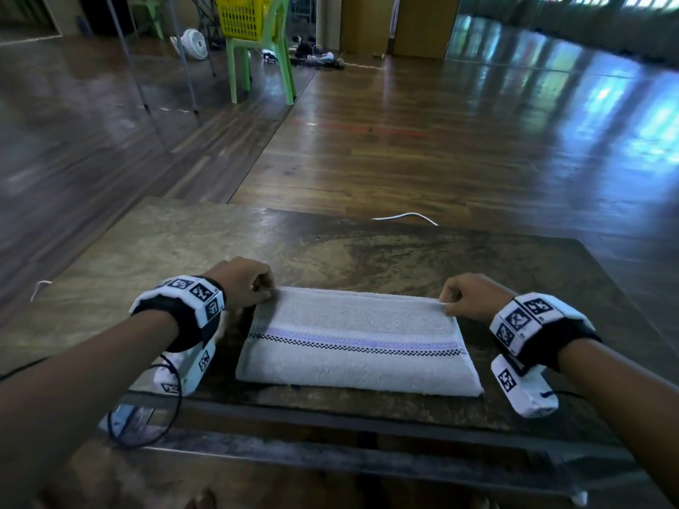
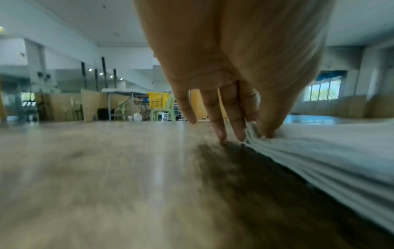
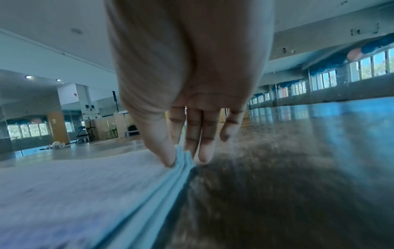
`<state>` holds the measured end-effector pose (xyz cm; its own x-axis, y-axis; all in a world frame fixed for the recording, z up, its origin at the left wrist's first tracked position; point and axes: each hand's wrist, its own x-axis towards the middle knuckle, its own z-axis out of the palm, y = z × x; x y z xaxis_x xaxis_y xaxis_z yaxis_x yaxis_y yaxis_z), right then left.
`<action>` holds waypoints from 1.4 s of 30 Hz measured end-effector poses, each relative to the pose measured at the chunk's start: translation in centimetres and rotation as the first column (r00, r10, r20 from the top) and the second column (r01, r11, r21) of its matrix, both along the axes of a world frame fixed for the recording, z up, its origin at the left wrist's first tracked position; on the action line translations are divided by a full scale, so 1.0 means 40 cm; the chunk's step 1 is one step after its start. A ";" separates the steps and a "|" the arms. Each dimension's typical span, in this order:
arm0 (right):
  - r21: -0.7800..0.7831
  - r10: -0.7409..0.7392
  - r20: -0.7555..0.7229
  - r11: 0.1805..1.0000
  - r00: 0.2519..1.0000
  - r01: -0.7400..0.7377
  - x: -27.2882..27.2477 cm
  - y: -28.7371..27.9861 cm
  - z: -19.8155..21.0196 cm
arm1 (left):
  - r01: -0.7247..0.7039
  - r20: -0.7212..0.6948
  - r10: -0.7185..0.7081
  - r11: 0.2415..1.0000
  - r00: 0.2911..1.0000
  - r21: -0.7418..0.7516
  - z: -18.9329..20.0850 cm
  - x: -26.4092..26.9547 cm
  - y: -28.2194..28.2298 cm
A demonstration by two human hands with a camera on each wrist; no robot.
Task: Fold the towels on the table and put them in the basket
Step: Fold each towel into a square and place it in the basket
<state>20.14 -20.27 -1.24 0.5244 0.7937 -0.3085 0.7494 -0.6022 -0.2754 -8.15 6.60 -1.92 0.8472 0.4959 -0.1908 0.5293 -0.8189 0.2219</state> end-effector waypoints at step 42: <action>0.198 0.071 0.282 0.972 0.957 -0.130 -0.149 -0.149 0.097 | 0.080 0.095 -0.096 0.984 0.991 0.161 0.071 -0.146 -0.106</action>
<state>14.20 -26.25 2.63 0.4786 0.8779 0.0156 0.8670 -0.4698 -0.1661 -13.99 2.37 0.93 0.8998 0.4354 -0.0269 0.4348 -0.8901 0.1367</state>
